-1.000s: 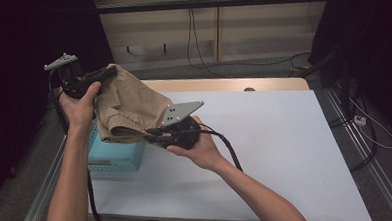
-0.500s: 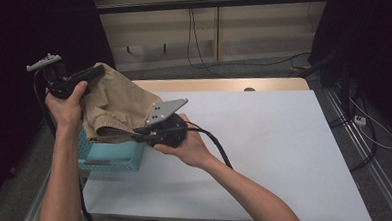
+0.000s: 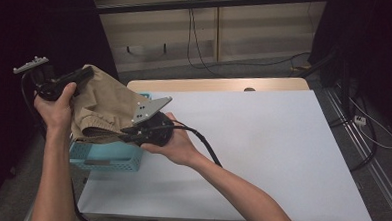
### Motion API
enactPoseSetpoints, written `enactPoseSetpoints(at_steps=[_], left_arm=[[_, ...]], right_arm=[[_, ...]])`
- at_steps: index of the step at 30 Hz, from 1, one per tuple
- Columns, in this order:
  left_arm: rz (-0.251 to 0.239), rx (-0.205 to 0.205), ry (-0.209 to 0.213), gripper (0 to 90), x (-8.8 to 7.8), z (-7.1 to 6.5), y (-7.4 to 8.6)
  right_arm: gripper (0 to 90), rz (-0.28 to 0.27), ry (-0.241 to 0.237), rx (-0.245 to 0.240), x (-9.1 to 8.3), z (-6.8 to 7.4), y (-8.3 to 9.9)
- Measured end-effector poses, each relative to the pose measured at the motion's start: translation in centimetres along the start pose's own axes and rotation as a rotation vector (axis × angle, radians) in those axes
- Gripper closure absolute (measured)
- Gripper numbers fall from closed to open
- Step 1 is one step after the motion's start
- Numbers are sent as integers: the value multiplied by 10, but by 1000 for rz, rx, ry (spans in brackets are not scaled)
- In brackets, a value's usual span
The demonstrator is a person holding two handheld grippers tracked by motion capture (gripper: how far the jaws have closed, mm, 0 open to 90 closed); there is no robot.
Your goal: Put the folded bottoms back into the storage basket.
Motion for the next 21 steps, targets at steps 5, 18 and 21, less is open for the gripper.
enactPoseSetpoints(at_steps=[5,18,21], left_arm=[[-13,-17,-11,821,-8,10,-2],[-2,-42,-42,821,-17,36,4],[6,-54,-50,821,-18,46,9]], right_arm=[[796,-1,-9,-2,10,0,-5],[795,8,-32,4,36,3,-9],[796,15,-34,10,43,4,-6]])
Point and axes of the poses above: each handheld gripper's, and its own axes: x roughly forward along the jaws, y roughly out of its underside, z roughly to its left, the point moved 3 cm from there along x, roughly forward along the jaws, and after that the axes turned 10 degrees about -x, right-handed, at the moved point
